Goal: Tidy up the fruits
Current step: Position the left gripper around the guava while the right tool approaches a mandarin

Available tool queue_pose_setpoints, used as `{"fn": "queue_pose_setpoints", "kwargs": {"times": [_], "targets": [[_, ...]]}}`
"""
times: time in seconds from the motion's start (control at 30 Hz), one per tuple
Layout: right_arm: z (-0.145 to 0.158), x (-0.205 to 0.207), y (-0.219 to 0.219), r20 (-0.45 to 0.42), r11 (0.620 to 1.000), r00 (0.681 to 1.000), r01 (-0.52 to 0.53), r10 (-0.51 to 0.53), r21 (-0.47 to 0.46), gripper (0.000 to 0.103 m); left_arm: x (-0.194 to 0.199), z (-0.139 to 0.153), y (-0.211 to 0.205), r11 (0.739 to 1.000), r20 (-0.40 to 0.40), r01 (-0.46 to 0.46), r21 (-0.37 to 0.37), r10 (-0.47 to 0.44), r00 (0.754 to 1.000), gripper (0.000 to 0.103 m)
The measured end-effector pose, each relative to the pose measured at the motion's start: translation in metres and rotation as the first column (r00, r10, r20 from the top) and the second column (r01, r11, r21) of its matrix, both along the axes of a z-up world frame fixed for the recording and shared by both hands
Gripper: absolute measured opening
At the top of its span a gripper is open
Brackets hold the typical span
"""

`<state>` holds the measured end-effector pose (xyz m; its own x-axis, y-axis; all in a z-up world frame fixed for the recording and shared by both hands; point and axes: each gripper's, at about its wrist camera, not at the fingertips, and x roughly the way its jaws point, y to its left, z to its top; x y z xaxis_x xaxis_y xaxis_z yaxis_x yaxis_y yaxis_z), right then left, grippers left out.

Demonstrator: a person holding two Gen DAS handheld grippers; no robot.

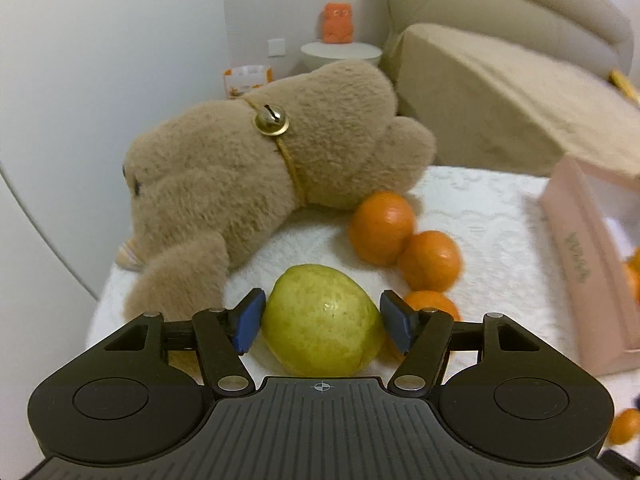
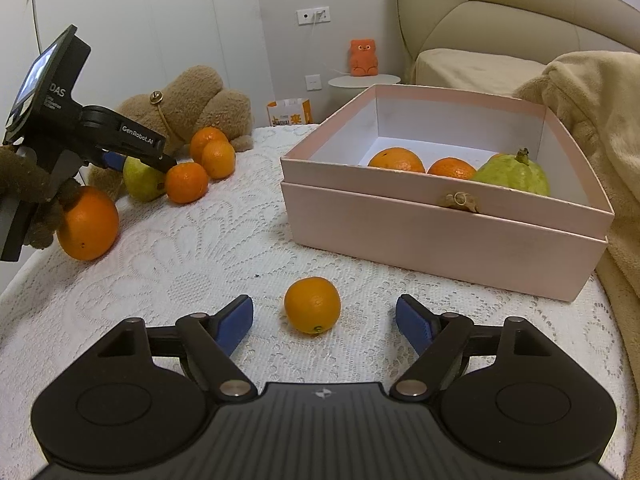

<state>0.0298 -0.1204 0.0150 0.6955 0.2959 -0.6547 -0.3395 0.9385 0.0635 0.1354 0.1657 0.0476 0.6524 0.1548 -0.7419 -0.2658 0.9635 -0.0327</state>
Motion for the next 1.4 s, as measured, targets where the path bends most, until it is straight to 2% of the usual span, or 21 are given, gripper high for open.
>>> {"fn": "queue_pose_setpoints", "kwargs": {"times": [0.13, 0.27, 0.37, 0.47, 0.6, 0.67, 0.73, 0.93, 1.03, 1.23, 1.4], "targets": [[0.0, 0.0, 0.0, -0.001, 1.0, 1.0, -0.001, 0.001, 0.002, 0.079, -0.022, 0.007, -0.01, 0.996, 0.071, 0.055, -0.068, -0.05, 0.996, 0.069], [0.0, 0.0, 0.0, -0.001, 1.0, 1.0, -0.001, 0.001, 0.002, 0.079, -0.047, 0.014, -0.036, 0.987, 0.121, 0.143, -0.066, -0.135, 0.984, 0.069], [0.0, 0.0, 0.0, -0.001, 1.0, 1.0, -0.001, 0.001, 0.002, 0.079, -0.066, 0.014, -0.059, 0.97, 0.14, 0.222, -0.096, -0.208, 0.968, 0.069], [0.0, 0.0, 0.0, -0.001, 1.0, 1.0, -0.001, 0.001, 0.002, 0.08, -0.08, 0.008, -0.075, 0.946, 0.149, 0.283, -0.157, -0.261, 0.954, 0.069], [0.0, 0.0, 0.0, -0.002, 1.0, 1.0, -0.003, 0.003, 0.002, 0.081, -0.088, -0.006, -0.087, 0.915, 0.136, 0.322, -0.241, -0.297, 0.945, 0.069], [-0.001, 0.0, 0.0, -0.002, 1.0, 1.0, -0.007, 0.007, 0.002, 0.082, -0.091, -0.013, -0.09, 0.907, 0.125, 0.331, -0.26, -0.308, 0.943, 0.069], [-0.001, 0.001, 0.001, -0.004, 1.0, 1.0, -0.011, 0.011, 0.002, 0.083, -0.096, -0.014, -0.09, 0.908, 0.145, 0.335, -0.25, -0.307, 0.94, 0.069], [-0.001, 0.001, 0.001, -0.012, 1.0, 1.0, -0.029, 0.029, 0.011, 0.088, -0.099, -0.017, -0.08, 0.898, 0.173, 0.33, -0.292, -0.29, 0.941, 0.069], [-0.001, 0.001, 0.0, -0.016, 0.999, 0.999, -0.031, 0.031, 0.015, 0.089, -0.105, -0.018, -0.079, 0.895, 0.192, 0.345, -0.282, -0.3, 0.934, 0.07], [0.0, 0.002, 0.001, -0.064, 0.997, 0.996, -0.067, 0.069, 0.022, 0.103, -0.117, -0.015, -0.081, 0.914, 0.227, 0.35, -0.206, -0.303, 0.926, 0.071], [-0.002, -0.004, 0.006, -0.057, 0.997, 0.996, -0.072, 0.07, -0.025, 0.103, -0.124, -0.008, -0.074, 0.932, 0.241, 0.317, -0.177, -0.272, 0.932, 0.072]]}}
